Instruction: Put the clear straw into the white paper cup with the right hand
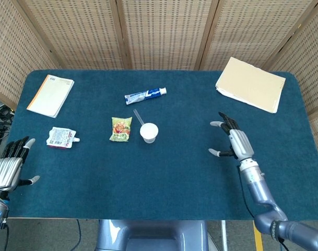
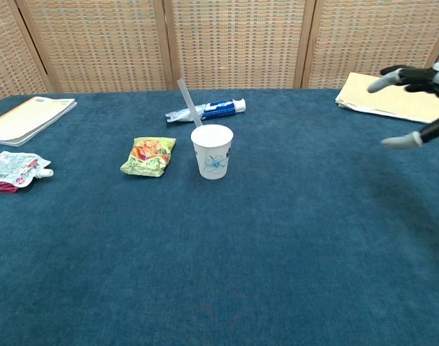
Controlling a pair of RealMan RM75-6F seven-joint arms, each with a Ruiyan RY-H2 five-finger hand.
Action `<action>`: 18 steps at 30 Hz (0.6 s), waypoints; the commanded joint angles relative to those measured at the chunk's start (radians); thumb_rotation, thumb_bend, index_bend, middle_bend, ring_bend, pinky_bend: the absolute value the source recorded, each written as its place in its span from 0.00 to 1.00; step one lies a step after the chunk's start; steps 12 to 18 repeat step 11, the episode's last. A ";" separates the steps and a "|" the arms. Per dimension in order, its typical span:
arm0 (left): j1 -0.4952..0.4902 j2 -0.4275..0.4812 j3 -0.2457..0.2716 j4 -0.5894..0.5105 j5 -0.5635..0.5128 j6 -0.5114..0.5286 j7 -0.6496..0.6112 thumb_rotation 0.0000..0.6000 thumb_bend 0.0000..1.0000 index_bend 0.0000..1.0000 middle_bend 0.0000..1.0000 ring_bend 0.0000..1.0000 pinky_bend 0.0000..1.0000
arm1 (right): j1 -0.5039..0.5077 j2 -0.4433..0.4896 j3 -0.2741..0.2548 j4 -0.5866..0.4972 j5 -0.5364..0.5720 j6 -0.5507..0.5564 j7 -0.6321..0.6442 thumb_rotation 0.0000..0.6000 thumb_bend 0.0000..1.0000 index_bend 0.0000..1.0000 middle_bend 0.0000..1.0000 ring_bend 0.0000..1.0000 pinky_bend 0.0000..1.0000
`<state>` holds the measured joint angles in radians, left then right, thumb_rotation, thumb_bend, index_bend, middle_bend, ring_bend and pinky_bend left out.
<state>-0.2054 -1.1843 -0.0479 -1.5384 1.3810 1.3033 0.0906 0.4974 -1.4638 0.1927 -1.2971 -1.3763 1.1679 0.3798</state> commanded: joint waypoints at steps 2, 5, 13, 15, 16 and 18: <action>0.005 0.003 0.005 -0.013 0.019 0.020 0.013 1.00 0.01 0.00 0.00 0.00 0.00 | -0.160 0.148 -0.107 -0.108 -0.056 0.187 -0.245 1.00 0.33 0.23 0.00 0.00 0.00; 0.010 0.003 0.007 -0.017 0.028 0.033 0.022 1.00 0.01 0.00 0.00 0.00 0.00 | -0.207 0.177 -0.127 -0.129 -0.058 0.235 -0.297 1.00 0.33 0.21 0.00 0.00 0.00; 0.024 0.006 0.012 -0.035 0.045 0.068 0.056 1.00 0.01 0.00 0.00 0.00 0.00 | -0.293 0.214 -0.162 -0.137 -0.064 0.308 -0.335 1.00 0.33 0.20 0.00 0.00 0.00; 0.024 0.006 0.012 -0.035 0.045 0.068 0.056 1.00 0.01 0.00 0.00 0.00 0.00 | -0.293 0.214 -0.162 -0.137 -0.064 0.308 -0.335 1.00 0.33 0.20 0.00 0.00 0.00; 0.024 0.006 0.012 -0.035 0.045 0.068 0.056 1.00 0.01 0.00 0.00 0.00 0.00 | -0.293 0.214 -0.162 -0.137 -0.064 0.308 -0.335 1.00 0.33 0.20 0.00 0.00 0.00; 0.024 0.006 0.012 -0.035 0.045 0.068 0.056 1.00 0.01 0.00 0.00 0.00 0.00 | -0.293 0.214 -0.162 -0.137 -0.064 0.308 -0.335 1.00 0.33 0.20 0.00 0.00 0.00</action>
